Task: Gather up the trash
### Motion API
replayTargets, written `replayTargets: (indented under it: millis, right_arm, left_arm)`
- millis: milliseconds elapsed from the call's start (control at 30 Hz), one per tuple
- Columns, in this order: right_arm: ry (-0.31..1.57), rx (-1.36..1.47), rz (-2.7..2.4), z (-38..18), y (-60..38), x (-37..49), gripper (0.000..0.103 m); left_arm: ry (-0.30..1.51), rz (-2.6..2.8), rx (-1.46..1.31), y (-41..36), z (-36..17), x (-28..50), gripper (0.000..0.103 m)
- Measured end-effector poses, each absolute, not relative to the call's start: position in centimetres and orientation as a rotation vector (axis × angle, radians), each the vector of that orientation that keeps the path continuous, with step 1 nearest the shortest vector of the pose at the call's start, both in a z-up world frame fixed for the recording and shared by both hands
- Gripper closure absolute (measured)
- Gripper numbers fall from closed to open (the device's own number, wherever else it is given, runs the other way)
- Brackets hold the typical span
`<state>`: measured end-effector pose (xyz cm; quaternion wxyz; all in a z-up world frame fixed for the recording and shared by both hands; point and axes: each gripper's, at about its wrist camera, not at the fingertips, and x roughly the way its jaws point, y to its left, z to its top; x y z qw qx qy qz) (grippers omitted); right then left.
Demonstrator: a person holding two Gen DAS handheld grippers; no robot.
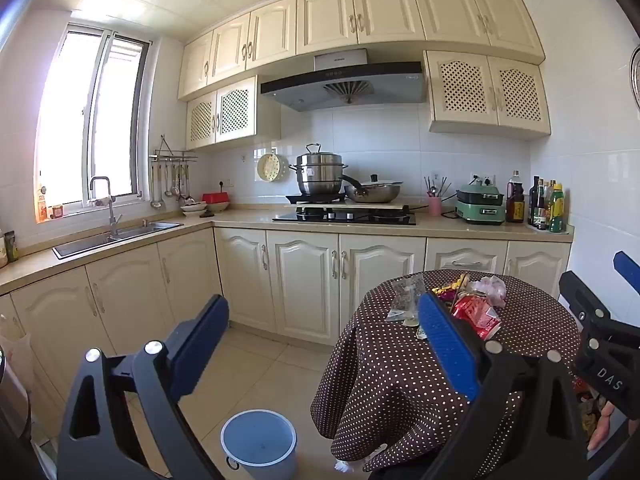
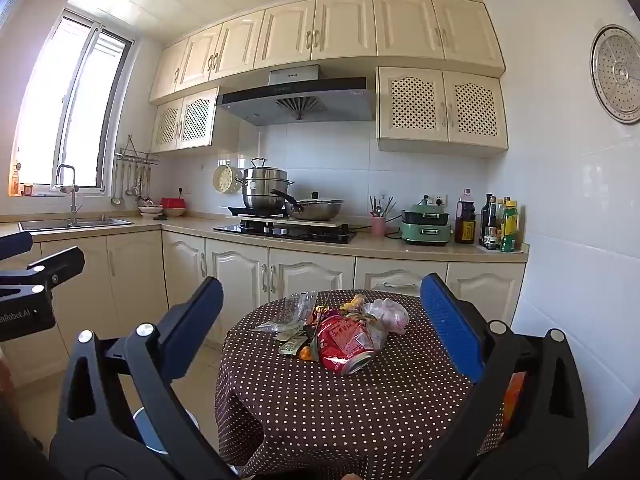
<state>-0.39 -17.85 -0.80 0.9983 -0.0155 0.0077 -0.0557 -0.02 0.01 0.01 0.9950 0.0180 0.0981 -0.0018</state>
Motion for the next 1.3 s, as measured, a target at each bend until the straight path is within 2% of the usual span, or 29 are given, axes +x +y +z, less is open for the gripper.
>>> replayTargets:
  millis: [1300]
  right_arm:
    - [0.027,-0.027,-0.112,-0.69,-18.07,-0.36,0.006]
  left_arm:
    - [0.198,-0.007,0.03,0.42,-0.01,-0.07,0.009]
